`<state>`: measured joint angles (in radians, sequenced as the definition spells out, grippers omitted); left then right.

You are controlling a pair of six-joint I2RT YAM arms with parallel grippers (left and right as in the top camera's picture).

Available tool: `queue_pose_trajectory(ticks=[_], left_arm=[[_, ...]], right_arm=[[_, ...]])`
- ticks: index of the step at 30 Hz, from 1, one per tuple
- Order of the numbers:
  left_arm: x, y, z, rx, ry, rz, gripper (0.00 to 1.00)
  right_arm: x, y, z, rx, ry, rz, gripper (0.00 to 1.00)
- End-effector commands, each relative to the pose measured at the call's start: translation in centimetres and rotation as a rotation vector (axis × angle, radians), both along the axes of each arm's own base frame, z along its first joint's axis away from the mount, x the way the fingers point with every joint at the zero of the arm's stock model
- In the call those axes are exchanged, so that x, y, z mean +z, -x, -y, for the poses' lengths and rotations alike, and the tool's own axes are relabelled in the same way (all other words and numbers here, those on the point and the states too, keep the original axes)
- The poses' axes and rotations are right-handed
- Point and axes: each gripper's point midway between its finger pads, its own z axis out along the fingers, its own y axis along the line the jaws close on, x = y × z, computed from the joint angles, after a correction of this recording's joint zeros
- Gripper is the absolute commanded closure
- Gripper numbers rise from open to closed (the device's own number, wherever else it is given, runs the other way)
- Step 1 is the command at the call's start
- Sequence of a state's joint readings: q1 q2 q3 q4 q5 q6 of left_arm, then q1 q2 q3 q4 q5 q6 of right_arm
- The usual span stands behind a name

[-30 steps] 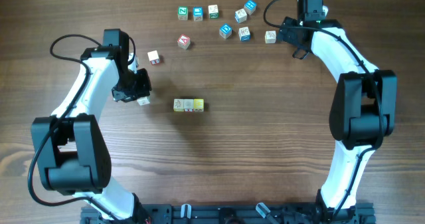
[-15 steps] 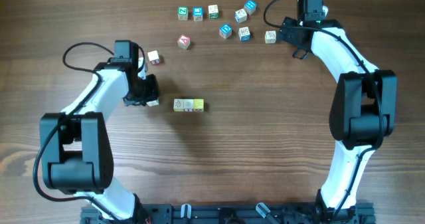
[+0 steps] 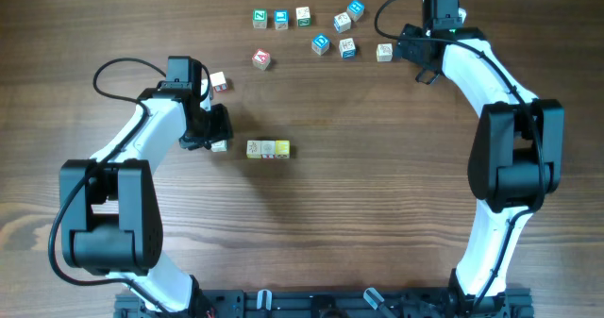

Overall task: Form a horizontal line
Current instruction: 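Carry the '1' block down to the left end of the row, left gripper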

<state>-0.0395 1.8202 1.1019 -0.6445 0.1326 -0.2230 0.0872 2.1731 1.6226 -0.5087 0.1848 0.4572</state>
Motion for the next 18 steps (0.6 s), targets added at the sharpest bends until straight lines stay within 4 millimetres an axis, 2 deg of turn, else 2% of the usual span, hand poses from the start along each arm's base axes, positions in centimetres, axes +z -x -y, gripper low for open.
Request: queue_pose_trajectory(ticks=[1,4,6,7,9,10,12,14,15,18], left_arm=[[-0.2,-0.6,-0.2,0.03,-0.008,0.019,0.51],[-0.3,-0.8,-1.4,0.126,-0.064,0.021,0.52],[-0.3,-0.6,-1.9,0.176,-0.078,0.012,0.61],[-0.3,-0.7,-2.2,0.199,-0.094,0.016,0.62],[0.0,-1.8,-3.4,0.226,-0.153,0.067,0.63],[0.0,-1.8,-3.5,0.226,-0.155,0.069,0.66],[-0.2,-0.9,-3.5,0.223,-0.162,0.031,0.82],[-0.4,-0.3,-3.6,0.222,-0.171,0.006,0.83],[-0.4,-0.2,-3.6,0.221,-0.17,0.003,0.87],[-0.5,0.2,-2.4,0.196,-0.105,-0.02,0.89]], right_arm=[[0.0,0.2,0.2,0.004,0.024,-0.003,0.0],[0.0,0.2,0.2,0.004,0.024,-0.004,0.0],[0.0,0.2,0.2,0.003,0.024,-0.003,0.0],[0.0,0.2,0.2,0.004,0.024,-0.003,0.0],[0.0,0.2,0.2,0.003,0.024,-0.004,0.0],[0.0,0.2,0.2,0.003,0.024,-0.004,0.01],[0.0,0.2,0.2,0.003,0.024,-0.004,0.0],[0.0,0.2,0.2,0.003,0.024,-0.003,0.0],[0.0,0.2,0.2,0.004,0.024,-0.004,0.0],[0.0,0.2,0.2,0.003,0.024,-0.004,0.0]])
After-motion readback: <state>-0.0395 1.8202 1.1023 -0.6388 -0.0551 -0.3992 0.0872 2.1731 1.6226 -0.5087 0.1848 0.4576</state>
